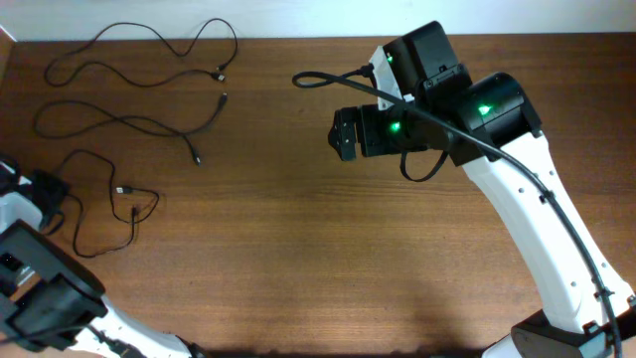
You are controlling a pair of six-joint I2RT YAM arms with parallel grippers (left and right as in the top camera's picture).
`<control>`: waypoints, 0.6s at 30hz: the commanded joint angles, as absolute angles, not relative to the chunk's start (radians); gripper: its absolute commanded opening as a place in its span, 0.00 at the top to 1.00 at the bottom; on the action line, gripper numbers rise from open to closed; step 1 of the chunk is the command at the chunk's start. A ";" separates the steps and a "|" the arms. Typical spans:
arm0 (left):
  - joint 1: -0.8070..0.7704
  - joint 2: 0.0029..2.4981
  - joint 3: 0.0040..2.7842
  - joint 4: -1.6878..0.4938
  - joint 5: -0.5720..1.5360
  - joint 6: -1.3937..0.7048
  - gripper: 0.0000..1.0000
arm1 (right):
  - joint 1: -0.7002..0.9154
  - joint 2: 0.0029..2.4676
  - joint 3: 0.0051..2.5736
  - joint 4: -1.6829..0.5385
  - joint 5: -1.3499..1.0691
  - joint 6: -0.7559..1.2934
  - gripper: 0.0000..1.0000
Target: Untangle cables
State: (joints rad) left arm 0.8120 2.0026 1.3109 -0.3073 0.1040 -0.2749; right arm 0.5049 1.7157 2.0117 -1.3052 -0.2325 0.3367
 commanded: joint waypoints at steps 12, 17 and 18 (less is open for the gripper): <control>0.806 2.065 1.321 -0.292 0.029 -0.202 0.62 | 0.509 1.708 2.012 -1.303 -0.227 0.331 0.02; 0.815 2.064 1.321 -0.293 0.030 -0.204 0.96 | 0.509 1.708 2.012 -1.303 -0.227 0.330 0.02; 0.823 2.064 1.321 -0.297 0.030 -0.205 1.00 | 0.509 1.708 2.012 -1.303 -0.227 0.330 0.02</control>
State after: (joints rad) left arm 0.8062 2.0525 1.3109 -0.2962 0.0437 -0.2134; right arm 0.5049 1.7157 2.0117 -1.3052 -0.2325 0.3363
